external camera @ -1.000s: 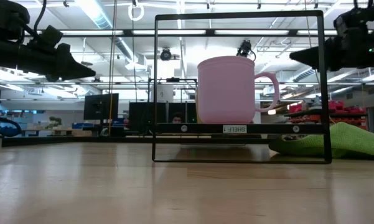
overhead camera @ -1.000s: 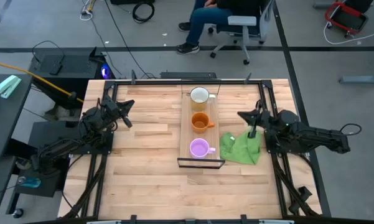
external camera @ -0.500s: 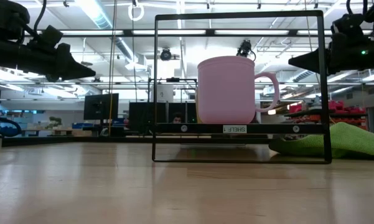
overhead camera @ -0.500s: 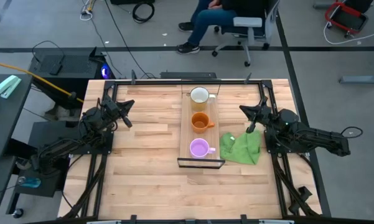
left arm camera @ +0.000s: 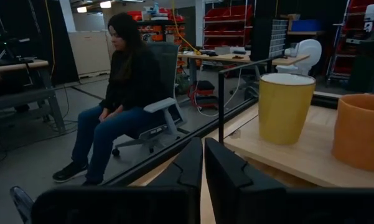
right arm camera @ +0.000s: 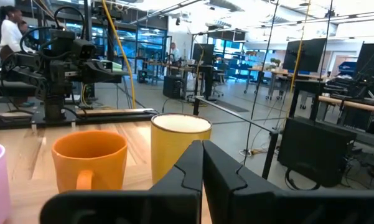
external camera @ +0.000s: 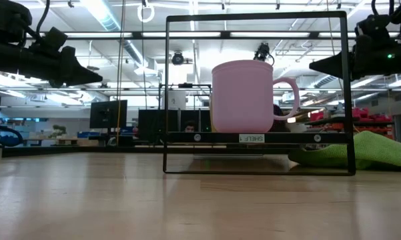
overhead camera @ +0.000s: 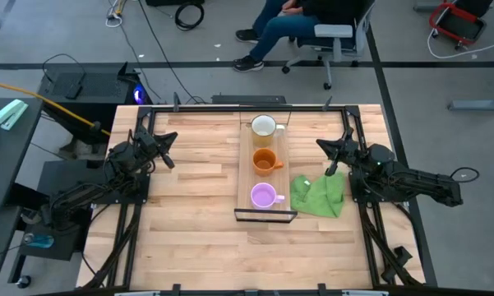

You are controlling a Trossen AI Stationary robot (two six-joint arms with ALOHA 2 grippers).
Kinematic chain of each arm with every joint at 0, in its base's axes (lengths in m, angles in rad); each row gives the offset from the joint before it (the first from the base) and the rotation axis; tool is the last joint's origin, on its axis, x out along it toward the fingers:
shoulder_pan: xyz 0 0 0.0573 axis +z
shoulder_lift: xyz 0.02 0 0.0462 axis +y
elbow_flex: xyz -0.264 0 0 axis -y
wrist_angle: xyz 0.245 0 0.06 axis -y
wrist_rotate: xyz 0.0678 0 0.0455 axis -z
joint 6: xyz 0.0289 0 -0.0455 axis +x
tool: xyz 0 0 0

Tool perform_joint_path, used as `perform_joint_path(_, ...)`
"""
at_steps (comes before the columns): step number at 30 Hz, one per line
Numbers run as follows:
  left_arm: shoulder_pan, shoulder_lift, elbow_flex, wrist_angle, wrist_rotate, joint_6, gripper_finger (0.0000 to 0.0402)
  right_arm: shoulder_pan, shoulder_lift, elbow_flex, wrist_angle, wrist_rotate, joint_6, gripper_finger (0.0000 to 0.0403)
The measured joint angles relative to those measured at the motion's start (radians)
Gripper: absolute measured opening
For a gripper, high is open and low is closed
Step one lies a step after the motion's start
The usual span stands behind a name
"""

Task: Stack small to large cups/mugs on shelf
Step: Return to Home Position

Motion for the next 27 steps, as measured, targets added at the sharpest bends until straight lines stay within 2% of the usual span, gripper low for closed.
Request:
perform_joint_path(11,0.0,0.0,0.0,0.0,0.0,0.0,0.0036,0.0,0.0,0.0,0.0,0.0,0.0,0.0012)
perform_joint_path(27,0.0,0.0,0.0,0.0,0.0,0.005,0.003,0.0,0.0,0.0,0.0,0.0,0.0,0.0012)
